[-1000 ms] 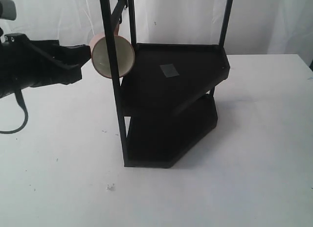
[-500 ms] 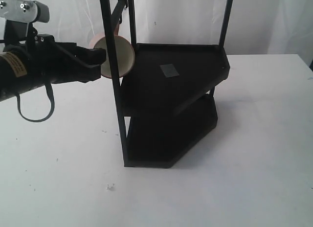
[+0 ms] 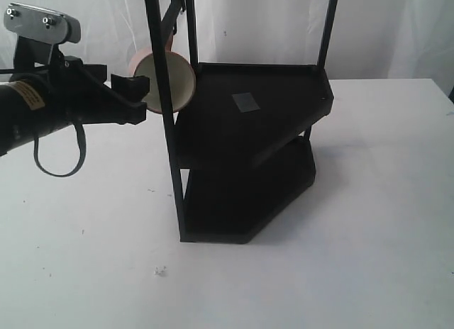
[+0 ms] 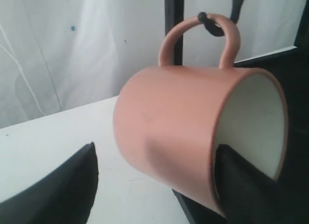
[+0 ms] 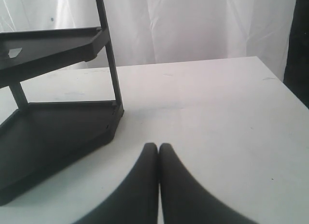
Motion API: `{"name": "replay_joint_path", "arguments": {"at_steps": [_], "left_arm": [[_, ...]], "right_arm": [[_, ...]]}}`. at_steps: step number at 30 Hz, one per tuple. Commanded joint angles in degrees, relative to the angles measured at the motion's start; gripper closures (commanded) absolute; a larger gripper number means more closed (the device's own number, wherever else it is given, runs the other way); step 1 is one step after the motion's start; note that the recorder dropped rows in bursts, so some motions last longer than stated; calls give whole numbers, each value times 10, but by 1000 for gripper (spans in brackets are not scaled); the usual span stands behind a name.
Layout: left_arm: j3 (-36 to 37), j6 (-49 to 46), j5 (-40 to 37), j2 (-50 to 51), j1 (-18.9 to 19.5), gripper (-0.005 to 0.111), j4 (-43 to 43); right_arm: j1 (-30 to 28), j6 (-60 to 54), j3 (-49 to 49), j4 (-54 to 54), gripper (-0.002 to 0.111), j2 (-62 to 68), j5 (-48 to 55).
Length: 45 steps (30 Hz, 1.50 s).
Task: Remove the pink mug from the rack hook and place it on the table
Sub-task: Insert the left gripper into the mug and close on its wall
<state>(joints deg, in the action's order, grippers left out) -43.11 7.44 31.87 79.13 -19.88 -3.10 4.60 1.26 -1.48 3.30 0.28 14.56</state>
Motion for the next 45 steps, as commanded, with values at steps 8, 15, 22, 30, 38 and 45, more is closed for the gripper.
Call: {"name": "replay_joint_path", "arguments": {"at_steps": [8, 15, 22, 30, 38, 45], "left_arm": [[-3, -89, 59, 20, -2, 41, 116], [-3, -86, 106, 46, -2, 41, 115], [-28, -81, 101, 71, -2, 41, 114], [-59, -67, 88, 100, -2, 41, 112], [-63, -67, 119, 117, -2, 41, 112], [-77, -65, 135, 135, -2, 41, 112]], "right_arm": [[0, 1, 4, -3, 108, -3, -9], [0, 1, 4, -3, 108, -3, -9], [0, 1, 4, -3, 108, -3, -9], [0, 1, 4, -3, 108, -3, -9], [0, 1, 4, -3, 108, -3, -9], [0, 1, 4, -3, 108, -3, -9]]}}
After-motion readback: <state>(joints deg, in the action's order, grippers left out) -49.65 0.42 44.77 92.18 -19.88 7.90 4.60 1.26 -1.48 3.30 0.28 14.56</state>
